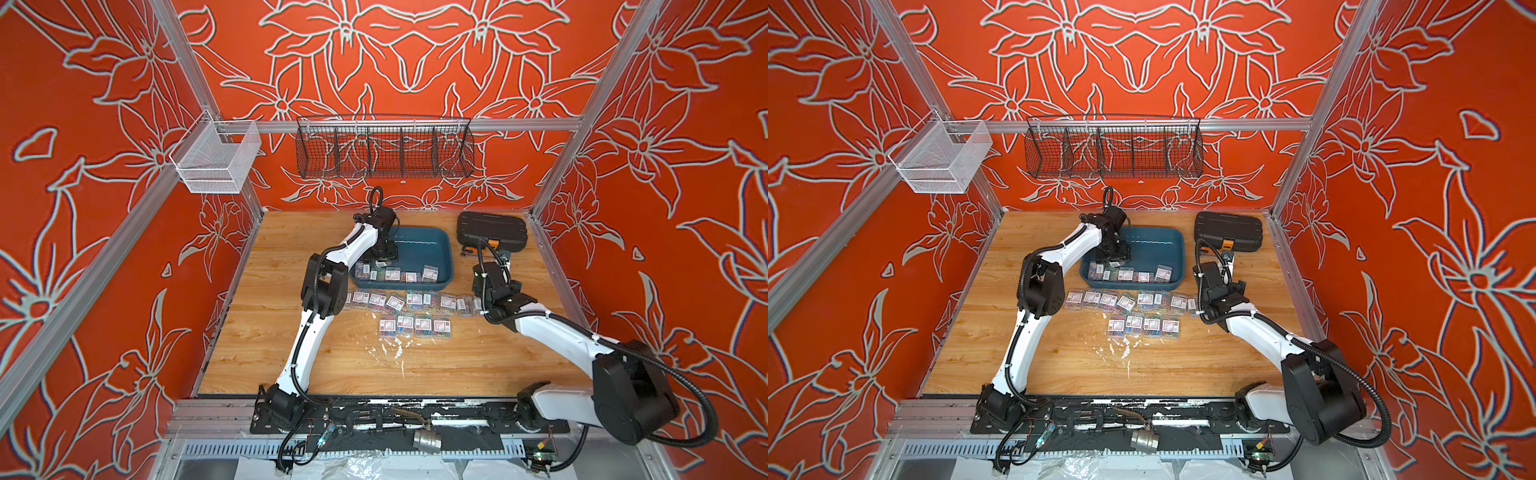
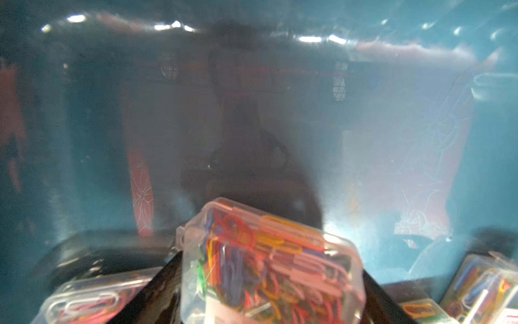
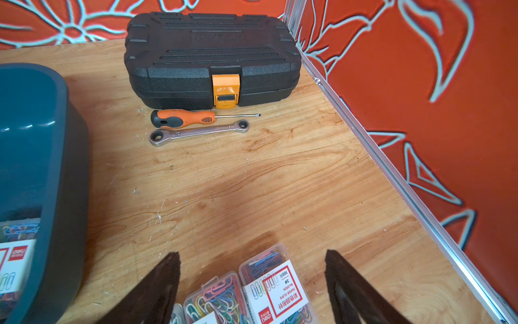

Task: Take the paper clips out of the storage box
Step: Pick up the boxed paper clips from the storage box, then place the boxed paper clips at the center of the board.

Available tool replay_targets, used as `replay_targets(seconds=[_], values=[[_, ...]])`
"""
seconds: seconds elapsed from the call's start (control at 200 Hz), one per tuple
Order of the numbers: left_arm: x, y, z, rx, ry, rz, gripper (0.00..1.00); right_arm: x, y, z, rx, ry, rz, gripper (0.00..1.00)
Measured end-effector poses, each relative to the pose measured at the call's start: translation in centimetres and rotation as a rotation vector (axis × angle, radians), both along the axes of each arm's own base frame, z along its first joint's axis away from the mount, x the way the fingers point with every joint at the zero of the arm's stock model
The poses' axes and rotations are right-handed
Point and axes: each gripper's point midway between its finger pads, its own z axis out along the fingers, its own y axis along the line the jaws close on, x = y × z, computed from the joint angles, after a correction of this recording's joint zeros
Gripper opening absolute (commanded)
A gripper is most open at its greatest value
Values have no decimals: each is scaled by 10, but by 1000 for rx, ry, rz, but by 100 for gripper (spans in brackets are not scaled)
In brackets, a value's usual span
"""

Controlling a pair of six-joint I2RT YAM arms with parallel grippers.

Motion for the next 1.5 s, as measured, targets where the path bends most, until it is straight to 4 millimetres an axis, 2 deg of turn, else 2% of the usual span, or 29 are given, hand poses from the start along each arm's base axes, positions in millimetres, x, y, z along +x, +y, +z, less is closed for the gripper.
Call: replay_targets(seconds=[0.235, 0.395, 0.47, 0.615, 0.716, 0.821, 0.946, 1.076, 1.176, 1.321, 1.501], values=[[4, -2, 6, -4, -31, -27, 74, 0, 0, 0, 0, 0, 0, 83], [-4, -8, 32, 15, -99, -105, 74, 0, 0, 0, 0, 0, 0, 83], [-13, -21, 54, 35, -160, -169, 74, 0, 0, 0, 0, 0, 0, 83], [-30, -60, 98, 17, -287, -306, 72, 0, -1, 0, 2, 0, -1, 83], [-43, -81, 112, 16, -348, -396, 71, 1, -5, -1, 19, 1, -13, 83], [-62, -100, 108, 33, -369, -493, 70, 1, -19, -1, 58, -9, -51, 83], [-91, -126, 92, 42, -366, -626, 69, -6, -40, -3, 125, -26, -107, 83], [-133, -155, 75, 46, -367, -782, 67, -14, -62, -11, 211, -42, -169, 83], [-168, -178, 71, 39, -385, -894, 67, -22, -73, -20, 273, -43, -205, 83], [-210, -210, 74, -2, -421, -1027, 67, -27, -80, -29, 345, -47, -226, 81], [-239, -236, 76, -24, -456, -1130, 67, -26, -77, -30, 393, -62, -211, 80]])
